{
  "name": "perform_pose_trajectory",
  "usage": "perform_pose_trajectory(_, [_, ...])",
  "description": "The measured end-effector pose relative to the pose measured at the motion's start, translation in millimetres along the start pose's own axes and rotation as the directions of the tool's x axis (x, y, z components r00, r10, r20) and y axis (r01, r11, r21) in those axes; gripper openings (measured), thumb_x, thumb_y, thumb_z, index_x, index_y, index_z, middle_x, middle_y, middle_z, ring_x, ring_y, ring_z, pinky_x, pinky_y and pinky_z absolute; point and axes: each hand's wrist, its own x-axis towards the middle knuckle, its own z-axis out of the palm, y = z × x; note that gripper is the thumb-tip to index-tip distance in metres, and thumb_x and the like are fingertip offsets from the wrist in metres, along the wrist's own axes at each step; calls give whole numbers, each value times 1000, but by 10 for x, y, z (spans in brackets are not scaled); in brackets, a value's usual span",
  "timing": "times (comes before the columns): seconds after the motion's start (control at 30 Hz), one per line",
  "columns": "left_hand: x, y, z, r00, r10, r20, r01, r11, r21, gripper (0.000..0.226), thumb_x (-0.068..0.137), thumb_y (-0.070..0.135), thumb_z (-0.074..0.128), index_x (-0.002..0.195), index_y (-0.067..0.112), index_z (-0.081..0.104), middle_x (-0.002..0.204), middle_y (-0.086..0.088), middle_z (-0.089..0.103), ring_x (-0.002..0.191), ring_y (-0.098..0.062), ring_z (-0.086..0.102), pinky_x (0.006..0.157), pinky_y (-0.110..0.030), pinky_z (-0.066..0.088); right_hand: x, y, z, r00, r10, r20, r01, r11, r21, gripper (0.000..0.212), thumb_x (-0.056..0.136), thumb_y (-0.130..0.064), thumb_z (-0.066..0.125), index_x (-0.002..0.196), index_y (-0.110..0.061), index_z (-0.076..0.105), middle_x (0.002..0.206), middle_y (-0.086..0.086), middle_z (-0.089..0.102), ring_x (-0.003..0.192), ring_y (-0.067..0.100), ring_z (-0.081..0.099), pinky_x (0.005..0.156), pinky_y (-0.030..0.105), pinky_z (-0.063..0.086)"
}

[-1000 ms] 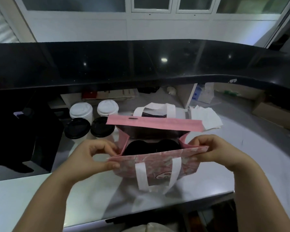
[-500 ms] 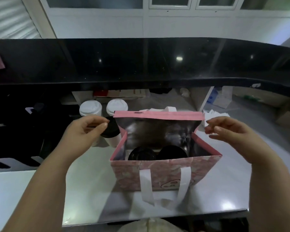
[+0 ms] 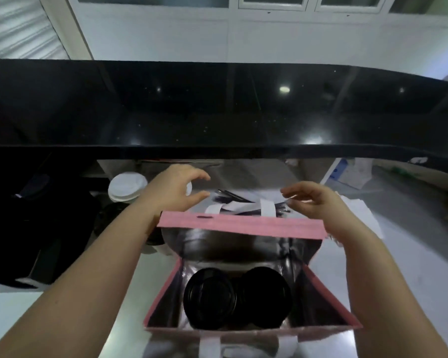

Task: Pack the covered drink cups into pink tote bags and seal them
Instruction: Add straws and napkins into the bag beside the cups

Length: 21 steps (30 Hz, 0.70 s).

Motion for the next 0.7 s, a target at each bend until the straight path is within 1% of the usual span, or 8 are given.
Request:
perform_pose_trajectory(0.1, [243, 24, 90, 996, 56, 68, -62, 994, 92, 40, 88, 45, 65, 125, 29, 62, 124, 10, 62, 117, -12, 52, 97, -33, 45, 355, 111, 74, 994, 4, 110, 24, 967, -253, 24, 85, -14, 72, 94, -36, 67, 101, -9, 69, 91, 8, 65, 80, 29, 55])
perform_pose_trajectory(0.17, [420, 53, 179, 984, 75, 159, -94, 989, 112, 39, 91, 40, 63, 128, 28, 61, 127, 8, 61, 119, -13, 53, 98, -35, 46, 550, 248, 167, 981, 28, 194, 52, 918, -393, 27, 86, -11, 70, 101, -33, 67, 108, -7, 67, 97, 11, 61, 81, 30, 54])
perform_pose_trajectory(0.27, [640, 60, 353, 946, 55, 320, -107, 984, 145, 42, 93, 31, 61, 135, 27, 57, 134, 4, 59, 123, -18, 51, 101, -38, 44, 777, 409, 335, 967, 64, 247, 75, 854, -515, 31, 85, -9, 68, 110, -26, 70, 116, -5, 65, 99, 14, 60, 81, 26, 47])
perform_pose_trajectory(0.37, [799, 49, 520, 890, 1, 456, -114, 969, 221, 43, 93, 30, 60, 136, 32, 54, 133, 3, 57, 121, -19, 50, 98, -37, 45, 943, 525, 502, 951, 53, 304, 165, 746, -645, 30, 88, -19, 66, 116, -28, 67, 117, -4, 65, 110, 23, 52, 91, 35, 45])
perform_pose_trajectory(0.47, [931, 45, 641, 869, -22, 494, -127, 956, 266, 44, 94, 31, 58, 137, 33, 51, 133, 3, 56, 121, -20, 50, 96, -36, 45, 1008, 611, 602, 933, 53, 356, 238, 648, -723, 36, 89, -39, 62, 125, -38, 58, 113, -3, 61, 112, 28, 44, 91, 38, 38])
perform_pose_trajectory(0.53, [992, 30, 712, 875, -22, 484, -121, 957, 264, 47, 95, 32, 57, 140, 33, 47, 137, 4, 53, 122, -20, 50, 98, -38, 45, 1027, 674, 641, 929, 34, 369, 282, 581, -763, 40, 86, -43, 64, 125, -40, 54, 109, -3, 58, 110, 28, 43, 86, 38, 34])
perform_pose_trajectory(0.63, [1034, 5, 794, 882, -26, 470, -88, 972, 218, 47, 95, 33, 56, 141, 35, 46, 140, 5, 52, 123, -20, 51, 98, -37, 45, 1019, 745, 671, 943, -49, 329, 289, 615, -733, 26, 87, -45, 61, 112, -37, 59, 96, -5, 54, 103, 27, 44, 79, 36, 31])
perform_pose_trajectory(0.7, [1036, -26, 825, 884, -21, 466, -78, 978, 192, 47, 94, 34, 56, 141, 35, 46, 140, 6, 52, 123, -19, 50, 99, -38, 45, 1019, 800, 683, 953, -71, 294, 265, 659, -704, 19, 90, -39, 60, 106, -32, 64, 97, -4, 58, 100, 27, 45, 76, 34, 30])
